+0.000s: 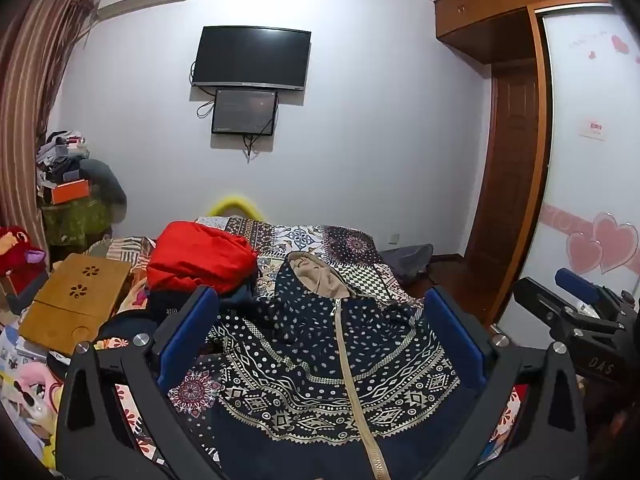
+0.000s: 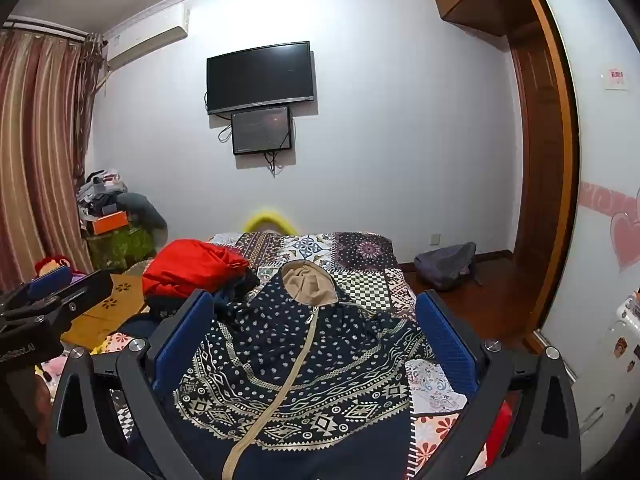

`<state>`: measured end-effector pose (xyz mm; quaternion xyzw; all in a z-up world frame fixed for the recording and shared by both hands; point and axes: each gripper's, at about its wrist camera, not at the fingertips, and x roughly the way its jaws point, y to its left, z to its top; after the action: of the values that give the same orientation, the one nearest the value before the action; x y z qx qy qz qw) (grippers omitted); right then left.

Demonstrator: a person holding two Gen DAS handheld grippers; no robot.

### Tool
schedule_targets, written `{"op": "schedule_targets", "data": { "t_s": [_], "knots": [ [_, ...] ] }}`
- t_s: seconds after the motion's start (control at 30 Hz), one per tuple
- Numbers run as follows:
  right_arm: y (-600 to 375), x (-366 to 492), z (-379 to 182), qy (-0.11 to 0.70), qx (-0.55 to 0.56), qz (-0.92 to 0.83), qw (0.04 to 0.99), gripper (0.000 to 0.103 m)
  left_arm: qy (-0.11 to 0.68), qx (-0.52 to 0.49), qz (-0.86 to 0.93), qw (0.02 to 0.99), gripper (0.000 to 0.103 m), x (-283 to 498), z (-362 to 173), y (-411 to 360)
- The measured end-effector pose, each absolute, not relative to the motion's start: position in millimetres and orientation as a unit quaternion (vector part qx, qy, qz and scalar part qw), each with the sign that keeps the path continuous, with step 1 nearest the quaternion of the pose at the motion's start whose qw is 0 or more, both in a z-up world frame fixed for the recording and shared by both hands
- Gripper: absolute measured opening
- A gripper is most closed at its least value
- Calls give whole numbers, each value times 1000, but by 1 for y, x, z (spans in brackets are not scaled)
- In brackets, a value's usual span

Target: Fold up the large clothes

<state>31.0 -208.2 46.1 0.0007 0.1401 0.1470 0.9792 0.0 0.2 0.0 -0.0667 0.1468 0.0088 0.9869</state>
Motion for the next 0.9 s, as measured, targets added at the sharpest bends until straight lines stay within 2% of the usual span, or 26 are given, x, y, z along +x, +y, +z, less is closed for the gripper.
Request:
{"op": "schedule_targets", "data": {
  "t_s": [0.9],
  "knots": [
    [-202,30,44,141,0,151,978,100,144,-47,14,988,103,2,-2,-1]
  ]
}}
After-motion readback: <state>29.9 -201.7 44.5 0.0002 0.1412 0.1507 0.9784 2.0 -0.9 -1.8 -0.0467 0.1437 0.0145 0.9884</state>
